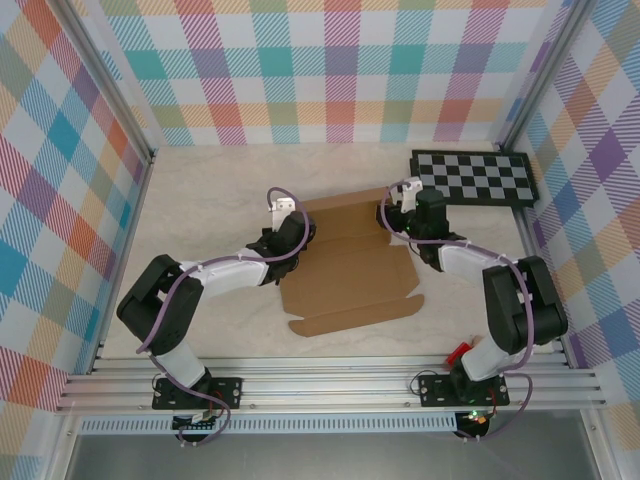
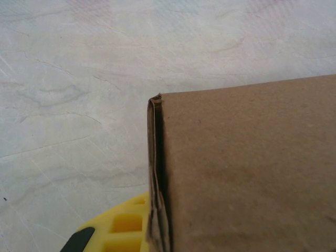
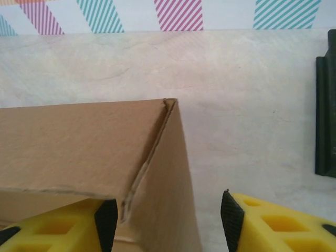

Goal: Fold the paper box

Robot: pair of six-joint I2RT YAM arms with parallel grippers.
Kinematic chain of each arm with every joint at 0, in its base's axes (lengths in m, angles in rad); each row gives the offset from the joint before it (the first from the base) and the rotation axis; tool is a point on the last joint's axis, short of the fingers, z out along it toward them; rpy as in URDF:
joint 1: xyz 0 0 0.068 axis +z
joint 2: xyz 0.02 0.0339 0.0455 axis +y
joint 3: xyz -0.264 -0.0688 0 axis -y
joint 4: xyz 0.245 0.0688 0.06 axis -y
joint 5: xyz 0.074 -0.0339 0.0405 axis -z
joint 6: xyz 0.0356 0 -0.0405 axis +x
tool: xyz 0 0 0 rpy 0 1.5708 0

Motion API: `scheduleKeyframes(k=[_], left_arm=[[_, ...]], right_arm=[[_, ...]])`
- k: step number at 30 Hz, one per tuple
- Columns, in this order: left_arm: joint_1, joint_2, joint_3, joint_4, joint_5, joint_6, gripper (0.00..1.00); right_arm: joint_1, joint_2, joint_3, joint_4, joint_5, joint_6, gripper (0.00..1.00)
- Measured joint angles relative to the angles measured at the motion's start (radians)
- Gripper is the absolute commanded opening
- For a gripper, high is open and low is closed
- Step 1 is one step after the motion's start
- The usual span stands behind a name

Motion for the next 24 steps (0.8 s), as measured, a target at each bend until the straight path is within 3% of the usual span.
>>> scheduleKeyframes(k=[9,13,15,19,24], left_arm=[[0.000,0.012,0.033,-0.041,0.016,-0.003,0.00],[0.003,0.032,0.062,-0.069,-0.002,-0.016,0.00],[0.008,0.044,0.079,-0.083,-0.014,-0.030,0.00],[0.010,0.057,0.099,-0.098,-0.017,-0.034,0.00],[0.014,0.059,0.101,-0.100,-0.020,-0.034,0.00]], right_arm=[[0.062,0.032,0.005,0.053,0.183,-0.066,0.09],[0.142,0.059,0.031,0.045,0.372,-0.085,0.06],[0.172,0.072,0.047,0.033,0.446,-0.070,0.10],[0.192,0.074,0.058,-0.011,0.521,-0.003,0.39],[0.169,0.059,0.026,-0.053,0.449,0.064,0.50]])
